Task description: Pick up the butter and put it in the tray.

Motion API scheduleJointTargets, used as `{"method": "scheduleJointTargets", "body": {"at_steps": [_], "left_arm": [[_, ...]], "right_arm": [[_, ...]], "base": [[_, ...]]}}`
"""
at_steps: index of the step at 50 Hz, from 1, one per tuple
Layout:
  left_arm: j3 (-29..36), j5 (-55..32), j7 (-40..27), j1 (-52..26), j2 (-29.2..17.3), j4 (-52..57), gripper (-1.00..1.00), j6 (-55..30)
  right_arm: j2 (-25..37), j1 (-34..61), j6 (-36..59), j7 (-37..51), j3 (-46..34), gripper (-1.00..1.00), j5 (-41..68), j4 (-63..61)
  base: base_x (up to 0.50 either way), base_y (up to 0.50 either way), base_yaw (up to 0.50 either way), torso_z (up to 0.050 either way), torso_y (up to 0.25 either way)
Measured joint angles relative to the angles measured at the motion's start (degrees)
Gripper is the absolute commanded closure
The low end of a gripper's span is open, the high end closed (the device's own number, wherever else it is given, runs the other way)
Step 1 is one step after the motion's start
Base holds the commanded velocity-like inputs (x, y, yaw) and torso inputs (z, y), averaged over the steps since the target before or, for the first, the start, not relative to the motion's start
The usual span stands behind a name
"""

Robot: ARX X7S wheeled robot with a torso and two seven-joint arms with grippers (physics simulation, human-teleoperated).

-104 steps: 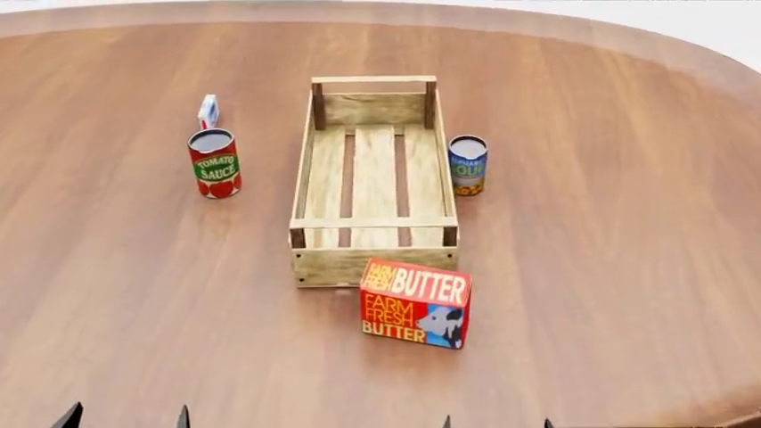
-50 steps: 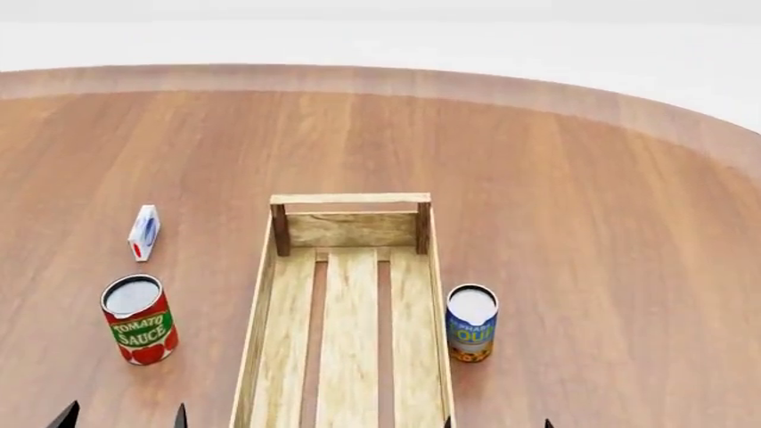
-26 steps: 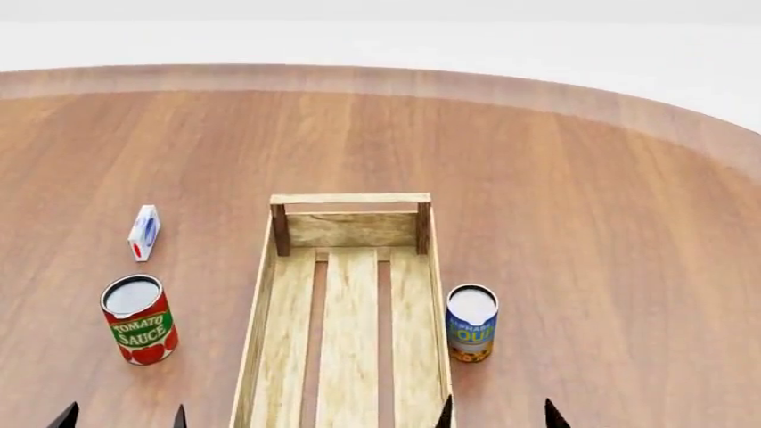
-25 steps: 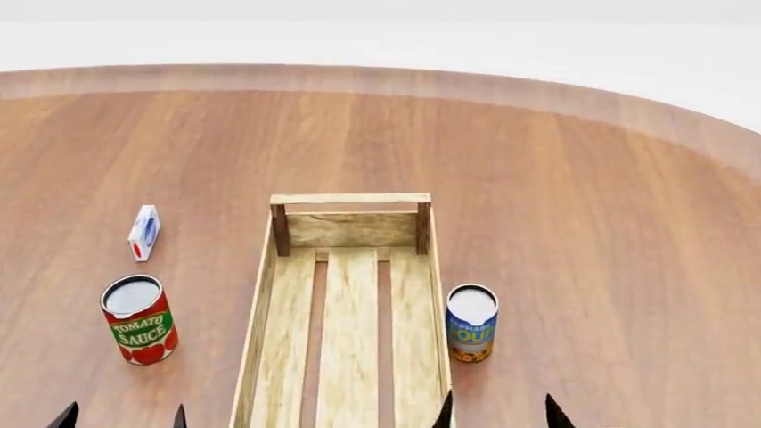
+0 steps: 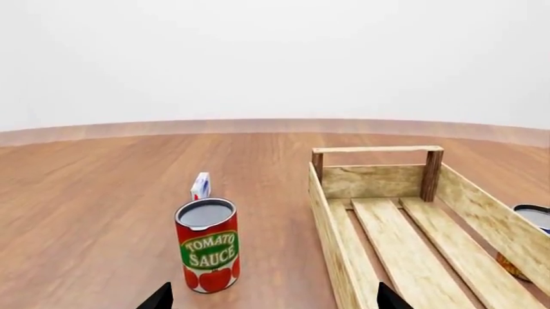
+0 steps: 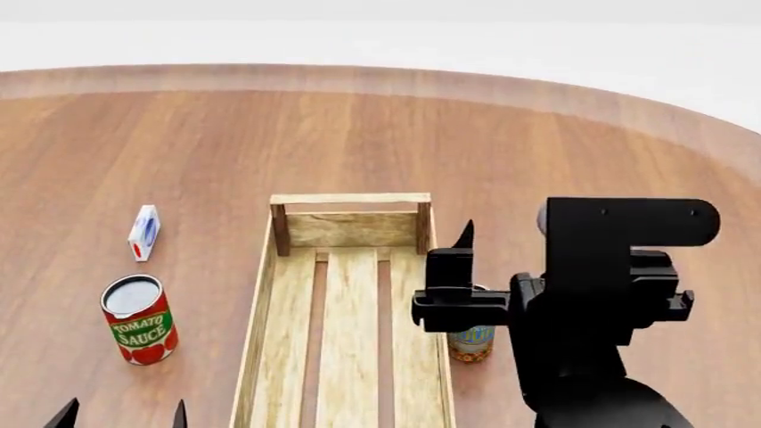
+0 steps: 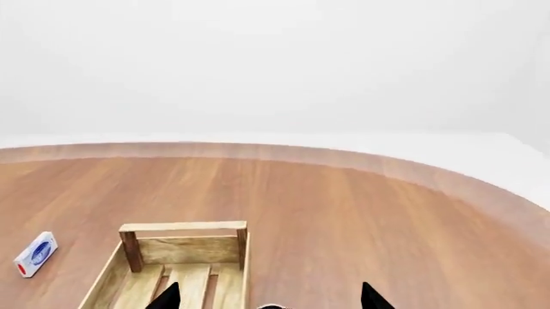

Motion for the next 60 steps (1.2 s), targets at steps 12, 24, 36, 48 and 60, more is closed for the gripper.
{"method": "scheduleJointTargets", "body": {"at_steps": [12, 24, 36, 48, 60], "left_arm": [[0.3, -0.5, -0.2, -0.1, -0.3, -0.3, -1.00, 0.3], [0.6, -1.1, -0.3, -0.5, -0.4, -1.4, -1.00, 0.7], [1.0, -1.6, -0.5, -0.8, -0.6, -2.1, -1.00, 0.8], [1.2, -1.9, -0.9, -1.1, -0.9, -2.3, -1.00, 0.8], [1.6, -2.1, -1.2, -1.2, -1.2, -2.4, -1.00, 0.9]], "right_arm": [[2.0, 6.0, 6.6, 0.0, -2.0, -1.00, 1.8, -0.2], [10.0, 17.1, 11.2, -14.1, -16.7, -1.00, 4.9, 2.1], [18.1, 31.1, 12.9, -30.6, -42.4, -1.00, 1.4, 2.2], [22.1, 37.6, 15.0, -39.6, -58.6, -1.00, -0.2, -1.1], [23.1, 37.8, 16.8, -42.7, -67.1, -1.00, 0.0, -3.0]], "base": [[0.00, 0.00, 0.00, 0.000, 0.000], [0.00, 0.00, 0.00, 0.000, 0.000], [0.00, 0.00, 0.00, 0.000, 0.000], [0.00, 0.00, 0.00, 0.000, 0.000], [0.00, 0.00, 0.00, 0.000, 0.000]]}}
